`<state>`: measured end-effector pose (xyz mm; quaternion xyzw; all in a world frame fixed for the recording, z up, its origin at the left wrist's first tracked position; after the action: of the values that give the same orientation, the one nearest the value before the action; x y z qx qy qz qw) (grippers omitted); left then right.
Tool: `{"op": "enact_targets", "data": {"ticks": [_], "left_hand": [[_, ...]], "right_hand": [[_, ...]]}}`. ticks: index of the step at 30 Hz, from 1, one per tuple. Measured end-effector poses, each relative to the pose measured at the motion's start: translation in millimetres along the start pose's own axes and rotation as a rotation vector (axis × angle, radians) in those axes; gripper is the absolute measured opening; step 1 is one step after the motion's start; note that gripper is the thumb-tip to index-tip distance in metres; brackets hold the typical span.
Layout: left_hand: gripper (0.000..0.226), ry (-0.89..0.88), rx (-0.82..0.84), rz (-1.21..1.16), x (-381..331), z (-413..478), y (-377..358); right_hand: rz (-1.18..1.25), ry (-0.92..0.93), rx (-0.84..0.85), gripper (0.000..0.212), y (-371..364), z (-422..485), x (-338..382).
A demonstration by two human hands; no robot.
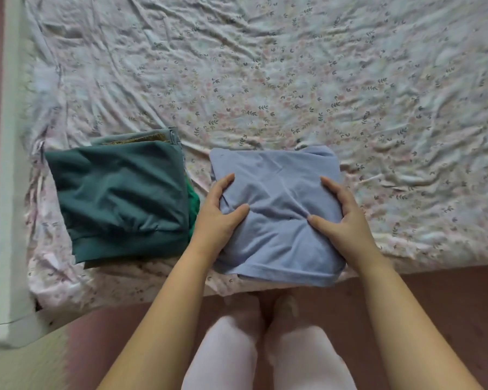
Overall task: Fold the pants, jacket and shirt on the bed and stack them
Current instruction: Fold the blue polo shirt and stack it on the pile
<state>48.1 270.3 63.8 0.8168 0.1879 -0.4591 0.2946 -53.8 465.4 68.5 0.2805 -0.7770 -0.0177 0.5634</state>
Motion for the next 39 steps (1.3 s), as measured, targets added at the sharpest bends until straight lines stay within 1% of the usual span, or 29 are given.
{"op": "enact_targets", "data": {"ticks": [4, 8, 13, 16, 20, 23, 26, 28, 30, 32, 33, 35, 37, 39], "left_hand": [[0.057, 0.002, -0.077, 0.033, 9.7, -38.3, 28.6], [0.055, 0.006, -0.13, -0.025, 21.4, -76.4, 50.5], [0.051, 0.009, -0.244, -0.049, 43.1, -92.6, 102.0], [0.049, -0.009, -0.284, -0.056, 51.8, -81.2, 143.7], [0.053, -0.092, -0.294, -0.023, 52.1, -44.9, 204.3], [0.058, -0.186, -0.254, 0.021, 48.4, -11.2, 244.5], [0.062, -0.229, -0.201, 0.048, 58.9, 24.9, 269.4], [0.061, -0.214, -0.16, 0.106, 74.6, 46.5, 273.8], [0.056, -0.126, -0.07, 0.158, 98.9, 65.7, 272.4], [0.053, 0.011, -0.008, 0.162, 122.4, 81.1, 272.4], [0.052, 0.033, -0.009, 0.163, 128.8, 86.9, 273.8], [0.055, -0.007, -0.058, 0.172, 130.0, 97.4, 276.9], [0.058, -0.059, -0.109, 0.18, 127.1, 107.2, 274.1], [0.06, -0.111, -0.153, 0.244, 127.2, 115.5, 269.1]], "right_hand": [[0.047, -0.013, -0.006, 0.065, -5.4, -44.8, 1.6], [0.054, 0.018, 0.009, 0.061, -13.3, -72.8, 5.6], [0.041, 0.071, 0.011, 0.056, -58.2, -91.2, 22.5], [0.045, 0.11, 0.027, 0.056, -104.0, -94.6, 38.5], [0.075, 0.177, 0.013, 0.057, -171.9, -84.5, 67.7], [0.111, 0.249, -0.051, 0.057, -215.2, -72.8, 87.7], [0.132, 0.294, -0.083, 0.056, -252.0, -54.4, 89.7], [-0.004, 0.291, -0.041, 0.055, -274.3, -38.0, 74.5], [-0.224, 0.233, 0.043, 0.057, -291.3, -25.5, 50.9], [-0.308, 0.185, 0.049, 0.057, -297.8, -18.9, 35.6], [-0.307, 0.199, 0.026, 0.057, -298.8, -16.3, 34.3], [-0.329, 0.244, 0.003, 0.061, -302.9, -10.3, 37.1], [-0.404, 0.255, 0.006, 0.065, -311.1, -3.0, 38.7], [-0.46, 0.261, -0.017, 0.066, -319.2, 5.0, 35.6]]}}
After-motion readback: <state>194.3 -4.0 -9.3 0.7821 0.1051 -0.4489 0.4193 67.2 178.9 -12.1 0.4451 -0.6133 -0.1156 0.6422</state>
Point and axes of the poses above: each hand's wrist, its own z-axis towards the middle knuckle, its own y-axis out of the back of the hand, x = y × z, the point moved 3 cm from there along z, towards the middle knuckle, and after that the axes turned 11 degrees about -x, right-handed, at the moved point
